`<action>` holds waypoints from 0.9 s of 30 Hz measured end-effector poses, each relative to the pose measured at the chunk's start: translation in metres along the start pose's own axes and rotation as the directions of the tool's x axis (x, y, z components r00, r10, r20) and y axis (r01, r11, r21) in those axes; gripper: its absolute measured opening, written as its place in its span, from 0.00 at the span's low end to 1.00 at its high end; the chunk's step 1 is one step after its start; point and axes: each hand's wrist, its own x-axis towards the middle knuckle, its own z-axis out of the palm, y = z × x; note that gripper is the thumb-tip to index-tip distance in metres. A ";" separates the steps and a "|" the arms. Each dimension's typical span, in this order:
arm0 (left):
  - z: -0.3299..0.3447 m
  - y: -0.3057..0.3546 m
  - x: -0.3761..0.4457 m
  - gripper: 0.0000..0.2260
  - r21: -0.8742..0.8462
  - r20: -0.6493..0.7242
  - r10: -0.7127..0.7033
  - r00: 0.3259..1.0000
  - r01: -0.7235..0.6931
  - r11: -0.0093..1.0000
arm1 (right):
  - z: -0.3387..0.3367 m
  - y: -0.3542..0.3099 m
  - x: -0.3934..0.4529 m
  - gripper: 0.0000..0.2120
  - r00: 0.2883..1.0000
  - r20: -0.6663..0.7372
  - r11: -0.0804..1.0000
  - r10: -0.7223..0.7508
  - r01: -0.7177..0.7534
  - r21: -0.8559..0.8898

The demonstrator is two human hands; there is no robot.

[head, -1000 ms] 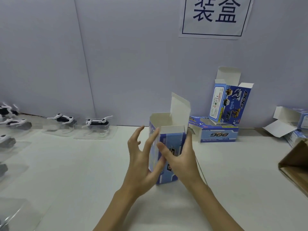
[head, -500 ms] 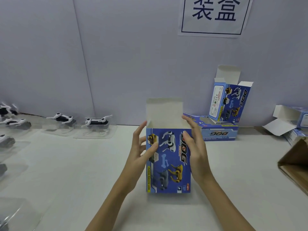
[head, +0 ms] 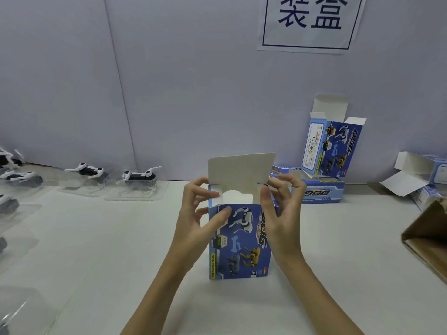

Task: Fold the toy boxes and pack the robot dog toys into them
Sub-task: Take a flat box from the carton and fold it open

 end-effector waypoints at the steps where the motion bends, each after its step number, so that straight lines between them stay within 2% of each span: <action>1: 0.001 0.001 0.000 0.17 -0.003 0.005 -0.008 1.000 0.008 1.000 | 0.001 -0.001 0.000 0.24 1.000 0.006 1.000 -0.024 0.025 -0.015; 3: 0.002 0.004 -0.001 0.17 -0.009 0.013 -0.027 1.000 0.027 1.000 | 0.001 -0.002 -0.001 0.28 0.998 0.026 0.997 -0.054 0.055 -0.051; 6: 0.001 0.004 -0.001 0.23 -0.012 0.010 -0.054 0.999 0.054 0.998 | 0.001 -0.004 -0.002 0.30 1.000 0.017 0.999 -0.026 0.026 -0.036; 12: 0.000 0.009 -0.002 0.27 0.045 0.000 -0.025 1.000 0.025 0.999 | 0.001 -0.003 -0.004 0.20 1.000 0.002 0.998 -0.026 0.026 -0.054; 15: 0.001 0.010 -0.003 0.26 0.077 0.009 0.000 1.000 -0.001 0.997 | -0.003 -0.003 -0.005 0.27 1.000 0.013 0.996 0.018 -0.017 -0.092; 16: 0.000 0.011 -0.003 0.27 0.068 0.007 -0.013 1.000 0.012 0.998 | -0.004 -0.005 -0.004 0.24 0.999 0.023 0.997 0.042 -0.041 -0.065; 19: -0.002 0.013 -0.001 0.38 0.048 -0.008 -0.041 0.999 0.041 0.998 | -0.005 -0.008 0.000 0.06 0.997 0.038 0.998 0.061 -0.062 0.015; 21: -0.003 0.015 0.000 0.40 0.041 -0.008 -0.045 0.999 0.045 0.998 | -0.004 -0.006 0.003 0.04 0.996 0.019 0.993 0.086 -0.087 0.077; 24: -0.002 0.015 -0.001 0.38 0.010 0.009 -0.045 0.999 0.045 0.999 | -0.003 -0.003 0.003 0.12 0.998 0.003 0.991 0.070 -0.070 0.117; 26: -0.001 0.013 -0.002 0.33 -0.018 0.014 -0.008 1.000 0.009 1.000 | -0.004 -0.003 0.001 0.12 0.997 -0.002 0.990 0.077 -0.076 0.115; 27: -0.002 0.012 -0.002 0.31 -0.013 0.022 0.019 1.000 -0.019 1.000 | -0.005 -0.003 0.000 0.17 0.995 -0.017 0.985 0.097 -0.094 0.146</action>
